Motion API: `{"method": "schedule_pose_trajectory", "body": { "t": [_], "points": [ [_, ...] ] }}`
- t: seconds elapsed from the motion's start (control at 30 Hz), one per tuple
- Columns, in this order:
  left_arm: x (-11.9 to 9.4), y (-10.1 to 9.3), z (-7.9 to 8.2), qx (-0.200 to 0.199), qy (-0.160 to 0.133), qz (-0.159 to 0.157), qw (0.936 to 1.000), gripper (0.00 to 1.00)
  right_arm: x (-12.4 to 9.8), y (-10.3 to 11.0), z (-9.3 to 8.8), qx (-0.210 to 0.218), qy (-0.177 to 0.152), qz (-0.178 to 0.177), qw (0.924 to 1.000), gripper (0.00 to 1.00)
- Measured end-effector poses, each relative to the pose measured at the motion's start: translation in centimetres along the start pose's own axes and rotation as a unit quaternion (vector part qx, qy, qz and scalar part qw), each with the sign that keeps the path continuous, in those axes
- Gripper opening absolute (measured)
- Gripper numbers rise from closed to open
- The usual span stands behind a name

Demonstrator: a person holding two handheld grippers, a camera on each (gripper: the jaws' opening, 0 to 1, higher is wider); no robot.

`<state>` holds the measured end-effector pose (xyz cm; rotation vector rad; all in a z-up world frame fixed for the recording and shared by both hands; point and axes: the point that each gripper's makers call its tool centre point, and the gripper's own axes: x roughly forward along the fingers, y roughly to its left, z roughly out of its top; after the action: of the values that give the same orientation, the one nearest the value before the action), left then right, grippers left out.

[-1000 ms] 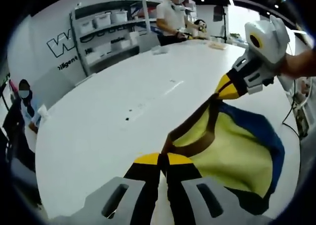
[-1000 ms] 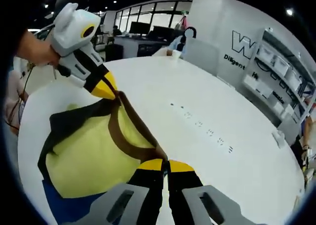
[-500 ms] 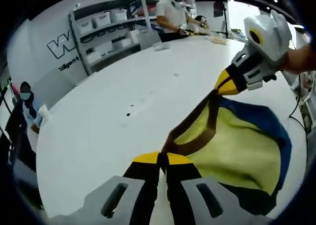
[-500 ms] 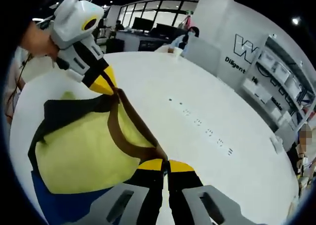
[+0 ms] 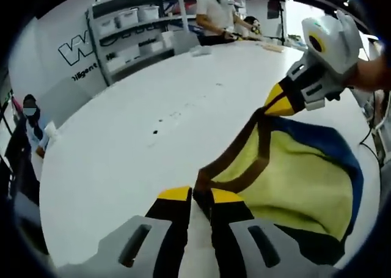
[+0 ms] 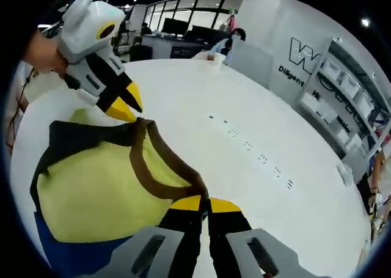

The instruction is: Fold the garment on the visible template until the final outline fits inside the template.

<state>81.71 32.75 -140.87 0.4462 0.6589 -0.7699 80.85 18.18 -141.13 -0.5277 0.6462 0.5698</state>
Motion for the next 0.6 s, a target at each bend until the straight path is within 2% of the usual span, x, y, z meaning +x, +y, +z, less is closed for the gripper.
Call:
{"method": "schedule_pose_trajectory", "body": {
  "t": [0.17, 0.27, 0.43, 0.6],
  "points": [
    [0.0, -0.2, 0.0, 0.000, -0.002, -0.004, 1.0000, 0.24, -0.1, 0.4, 0.0, 0.008, -0.004, 0.006, 0.9999, 0.01],
    [-0.2, -0.3, 0.1, -0.009, -0.005, -0.006, 0.9999, 0.26, -0.3, 0.4, 0.3, 0.027, -0.016, 0.007, 0.9995, 0.07],
    [-0.7, -0.2, 0.1, -0.016, -0.007, -0.005, 0.9998, 0.28, -0.6, 0.7, 0.2, 0.048, -0.017, 0.011, 0.9986, 0.20],
    [-1.4, -0.2, 0.4, -0.022, -0.012, -0.004, 0.9997, 0.31, -1.2, 0.9, 0.2, 0.063, -0.021, 0.011, 0.9977, 0.22]
  ]
}}
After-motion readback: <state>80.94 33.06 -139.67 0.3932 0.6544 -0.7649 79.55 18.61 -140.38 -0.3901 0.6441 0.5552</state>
